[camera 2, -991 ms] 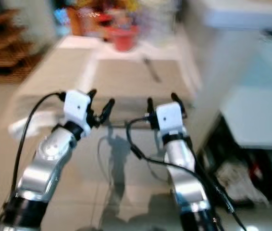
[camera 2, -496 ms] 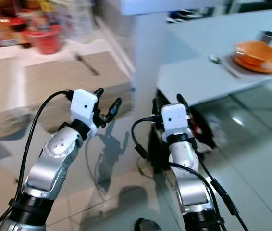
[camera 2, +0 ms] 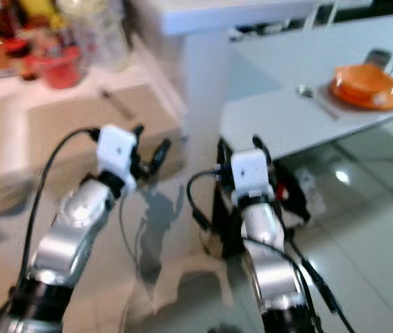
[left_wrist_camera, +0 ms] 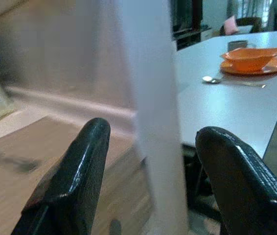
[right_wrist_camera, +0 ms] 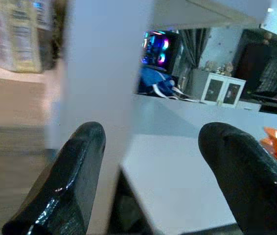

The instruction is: Setting the table

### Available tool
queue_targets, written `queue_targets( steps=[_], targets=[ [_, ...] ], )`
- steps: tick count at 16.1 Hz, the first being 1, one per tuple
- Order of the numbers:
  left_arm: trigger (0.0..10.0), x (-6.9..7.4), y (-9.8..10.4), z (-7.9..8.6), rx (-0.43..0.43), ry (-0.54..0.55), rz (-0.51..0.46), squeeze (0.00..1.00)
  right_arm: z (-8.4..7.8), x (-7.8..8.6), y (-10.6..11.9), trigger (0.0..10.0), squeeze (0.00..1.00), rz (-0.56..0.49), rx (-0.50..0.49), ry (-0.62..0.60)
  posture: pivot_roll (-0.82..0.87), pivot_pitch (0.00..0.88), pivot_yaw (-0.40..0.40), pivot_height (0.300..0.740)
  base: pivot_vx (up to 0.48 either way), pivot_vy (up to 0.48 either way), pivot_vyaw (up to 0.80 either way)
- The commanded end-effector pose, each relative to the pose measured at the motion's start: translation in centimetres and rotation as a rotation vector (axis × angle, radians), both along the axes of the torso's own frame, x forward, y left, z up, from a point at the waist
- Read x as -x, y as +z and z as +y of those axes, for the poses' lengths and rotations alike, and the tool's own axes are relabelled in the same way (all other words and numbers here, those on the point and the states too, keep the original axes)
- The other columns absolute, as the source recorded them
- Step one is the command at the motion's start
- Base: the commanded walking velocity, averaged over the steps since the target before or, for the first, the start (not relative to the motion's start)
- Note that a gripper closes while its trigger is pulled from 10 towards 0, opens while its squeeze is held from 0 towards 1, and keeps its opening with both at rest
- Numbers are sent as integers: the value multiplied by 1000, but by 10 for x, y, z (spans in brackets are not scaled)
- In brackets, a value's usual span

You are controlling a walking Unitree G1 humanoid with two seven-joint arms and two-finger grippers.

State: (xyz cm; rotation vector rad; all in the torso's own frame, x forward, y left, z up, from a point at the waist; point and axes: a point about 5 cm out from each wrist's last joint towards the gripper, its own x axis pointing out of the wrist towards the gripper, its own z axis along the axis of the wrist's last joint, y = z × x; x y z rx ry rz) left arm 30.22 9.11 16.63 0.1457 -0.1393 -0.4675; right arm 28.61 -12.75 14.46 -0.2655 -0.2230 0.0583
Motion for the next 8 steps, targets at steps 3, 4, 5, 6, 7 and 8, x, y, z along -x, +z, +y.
queue_targets(
  steps=[3, 4, 5, 6, 7, 8],
  targets=[
    [10000, -1, -1, -4, -13, 0, -4, 0, -4, 1, 3, 10000, 0, -17, 15, -14, -17, 21, 36, 740, 144, 0, -133],
    [10000, -1, 0, -4, -13, 2, -5, 0, -3, 0, 3, 10000, 0, -18, 15, -9, -16, 18, 35, 740, 0, 0, 0],
    [10000, -1, -1, -4, -13, 5, -6, 0, -2, 0, 4, 10000, 0, -23, 15, -5, -13, 14, 34, 740, 0, 0, 0],
    [10000, -1, -1, -3, -13, 7, -7, 0, -1, -1, 5, 10000, 0, -26, 17, 4, -12, 14, 34, 740, 0, 0, 0],
    [10000, -1, 0, -4, -14, 8, -8, 0, 1, -2, 6, 10000, 0, -28, 15, 22, -12, 14, 34, 740, 0, 0, 500],
    [10000, -1, 0, -4, -14, 8, -9, 0, 2, -2, 7, 10000, 0, -28, 13, 32, -8, 14, 33, 740, 0, 0, 731]
  ],
)
